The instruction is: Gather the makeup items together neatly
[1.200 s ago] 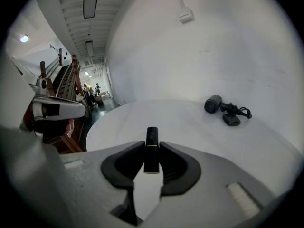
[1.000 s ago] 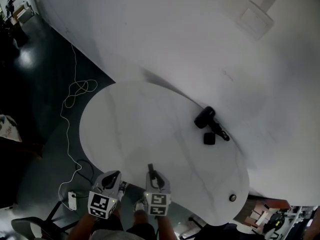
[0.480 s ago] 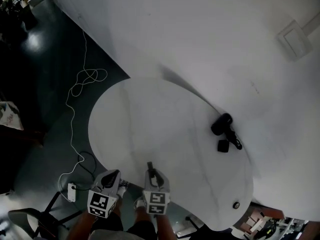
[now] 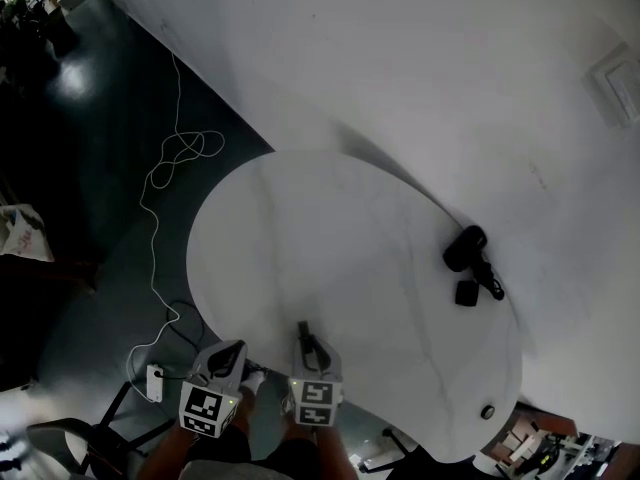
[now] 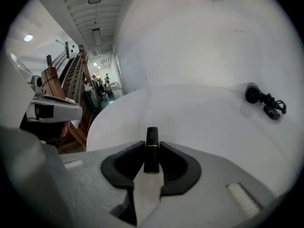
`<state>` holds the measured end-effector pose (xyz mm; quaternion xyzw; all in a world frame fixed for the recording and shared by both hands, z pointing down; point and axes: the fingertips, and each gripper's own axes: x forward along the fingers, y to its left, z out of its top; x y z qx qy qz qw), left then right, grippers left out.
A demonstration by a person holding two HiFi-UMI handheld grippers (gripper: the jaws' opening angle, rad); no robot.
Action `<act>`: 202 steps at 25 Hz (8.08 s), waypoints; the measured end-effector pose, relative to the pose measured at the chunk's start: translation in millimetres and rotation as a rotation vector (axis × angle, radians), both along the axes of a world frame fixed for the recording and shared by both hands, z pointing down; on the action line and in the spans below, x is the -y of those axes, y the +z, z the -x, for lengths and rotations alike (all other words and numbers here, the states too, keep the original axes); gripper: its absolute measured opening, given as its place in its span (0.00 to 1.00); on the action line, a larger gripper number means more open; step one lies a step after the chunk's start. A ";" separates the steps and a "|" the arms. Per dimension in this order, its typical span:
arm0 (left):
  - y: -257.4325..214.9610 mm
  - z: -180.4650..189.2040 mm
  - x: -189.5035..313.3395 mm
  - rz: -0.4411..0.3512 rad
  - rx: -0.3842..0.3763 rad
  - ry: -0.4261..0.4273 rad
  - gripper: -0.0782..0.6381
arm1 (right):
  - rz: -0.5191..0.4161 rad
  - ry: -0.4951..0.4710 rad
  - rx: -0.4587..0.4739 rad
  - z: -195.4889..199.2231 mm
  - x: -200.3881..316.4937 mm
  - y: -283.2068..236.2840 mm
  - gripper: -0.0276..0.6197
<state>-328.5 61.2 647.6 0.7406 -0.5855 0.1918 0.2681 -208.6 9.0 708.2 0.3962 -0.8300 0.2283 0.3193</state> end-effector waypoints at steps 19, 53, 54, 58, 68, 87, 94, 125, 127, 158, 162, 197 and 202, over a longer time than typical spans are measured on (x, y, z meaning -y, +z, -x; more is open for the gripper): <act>5.9 -1.2 7.9 0.007 0.002 0.022 0.12 | 0.012 0.006 0.016 8.0 3.5 4.6 0.39; -202.0 -180.6 95.1 -0.421 -0.068 0.460 0.12 | -0.465 0.538 0.046 -205.1 21.6 -230.8 0.16; -207.3 -190.1 94.6 -0.433 -0.074 0.483 0.12 | -0.489 0.561 0.034 -215.5 17.9 -237.4 0.14; -222.9 -223.0 88.4 -0.468 -0.090 0.564 0.12 | -0.548 0.646 0.001 -251.6 -2.4 -256.2 0.09; -229.7 -275.7 68.2 -0.489 -0.112 0.700 0.12 | -0.566 0.770 -0.046 -297.1 -44.1 -258.9 0.05; -216.9 -289.4 79.9 -0.459 -0.127 0.711 0.12 | -0.561 0.753 -0.060 -305.2 -28.4 -257.9 0.05; -206.9 -309.9 122.4 -0.436 -0.118 0.652 0.12 | -0.536 0.700 -0.049 -327.6 19.5 -247.4 0.05; -68.7 -349.3 260.8 -0.161 -0.011 0.377 0.12 | -0.151 0.394 0.019 -364.3 216.9 -66.9 0.57; -60.0 -347.8 261.2 -0.143 -0.007 0.366 0.12 | -0.126 0.382 0.014 -363.8 221.6 -54.7 0.57; -22.9 -341.1 265.6 -0.060 -0.020 0.323 0.12 | -0.002 0.351 -0.033 -366.2 245.0 -1.5 0.52; -31.9 -333.3 263.8 -0.075 -0.020 0.313 0.12 | -0.005 0.352 -0.034 -364.1 240.4 -8.7 0.52; -136.9 -227.3 139.3 -0.297 -0.003 0.436 0.12 | -0.238 0.462 0.018 -252.9 83.1 -141.5 0.52; -127.4 -202.8 120.2 -0.291 0.005 0.437 0.12 | -0.230 0.462 0.026 -228.1 62.6 -130.4 0.52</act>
